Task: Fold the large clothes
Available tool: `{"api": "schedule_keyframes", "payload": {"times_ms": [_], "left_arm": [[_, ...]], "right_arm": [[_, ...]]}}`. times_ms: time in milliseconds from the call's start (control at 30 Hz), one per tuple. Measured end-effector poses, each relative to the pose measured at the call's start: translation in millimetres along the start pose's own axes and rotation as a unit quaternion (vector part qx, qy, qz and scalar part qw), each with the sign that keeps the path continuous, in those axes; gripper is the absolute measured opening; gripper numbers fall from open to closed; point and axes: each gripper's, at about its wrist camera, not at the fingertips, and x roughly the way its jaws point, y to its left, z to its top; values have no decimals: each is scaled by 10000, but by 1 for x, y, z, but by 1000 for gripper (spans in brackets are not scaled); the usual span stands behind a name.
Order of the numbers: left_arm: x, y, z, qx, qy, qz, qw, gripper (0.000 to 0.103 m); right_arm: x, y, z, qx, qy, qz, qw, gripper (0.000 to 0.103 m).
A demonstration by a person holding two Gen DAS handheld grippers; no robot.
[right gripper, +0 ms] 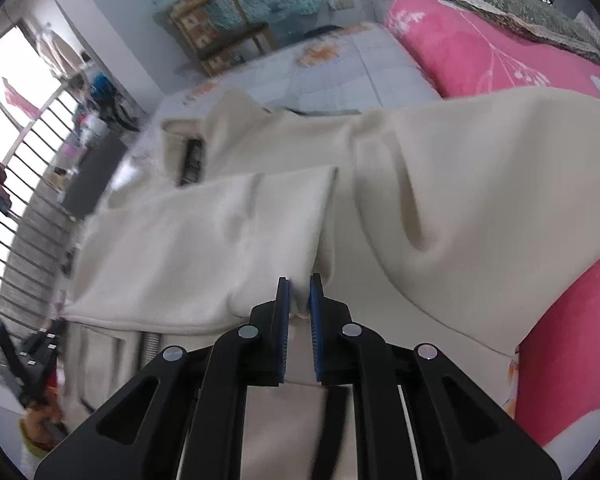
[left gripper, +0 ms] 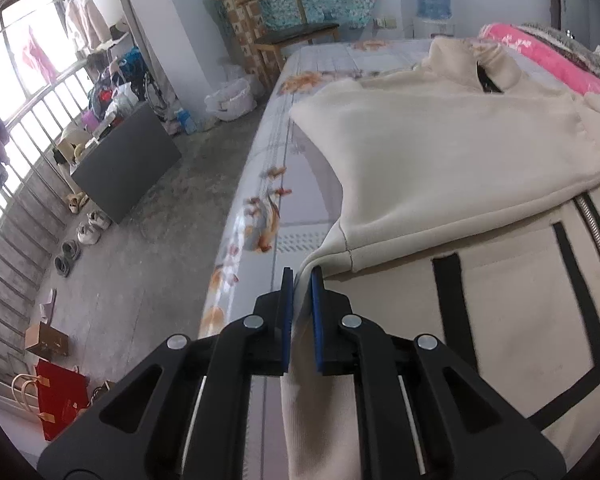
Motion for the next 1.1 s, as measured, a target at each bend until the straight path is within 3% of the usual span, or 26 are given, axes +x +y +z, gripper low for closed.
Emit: {"api": "schedule_keyframes", "payload": {"times_ms": [100, 200, 267, 367, 467, 567, 633, 667, 733, 800, 900, 1033, 1067, 1100], "left_arm": [[0, 0, -1, -8, 56, -16, 10000, 12], [-2, 4, -2, -46, 133, -164, 9998, 19], [-7, 10, -5, -105, 182, -252, 9995, 43], [-18, 21, -8, -294, 139, -496, 9982, 63], [-29, 28, -9, -458, 134, -628, 9969, 72], [-36, 32, -2, -570, 282, -812, 9947, 80], [-44, 31, 6, -597, 324, -921, 9934, 82], [-49, 30, 9, -599, 306, -950, 9932, 84], [-60, 27, 20, -599, 198, -1015, 9928, 85], [-69, 22, 29, -569, 110, -1071, 9926, 87], [-75, 0, 51, -415, -75, -1096, 9931, 90], [-60, -37, 76, -198, -170, -1038, 9943, 90], [-53, -44, 81, -174, -164, -996, 9947, 90], [-43, -53, 86, -166, -124, -945, 9953, 90]], "right_arm": [[13, -20, -3, 404, 296, 144, 9986, 12], [-5, -17, 0, 408, 91, -6, 9991, 18], [-17, -5, 3, 156, -118, -271, 9994, 20], [-24, 18, 9, -182, -361, -362, 9985, 31], [-15, 47, 9, -580, -451, -316, 9968, 41], [13, 68, 0, -1041, -406, -561, 9922, 53], [40, 70, -7, -1228, -45, -875, 9886, 55], [39, 73, -11, -1371, -268, -984, 9853, 58], [34, 81, -14, -1451, -248, -1171, 9821, 58], [16, 86, -21, -1453, -461, -942, 9838, 58], [4, 97, -26, -1703, -714, -1084, 9768, 66], [32, 98, -28, -1842, -492, -1276, 9733, 69], [42, 96, -29, -1841, -393, -1342, 9729, 74], [37, 95, -32, -1809, -546, -1339, 9728, 75]]}}
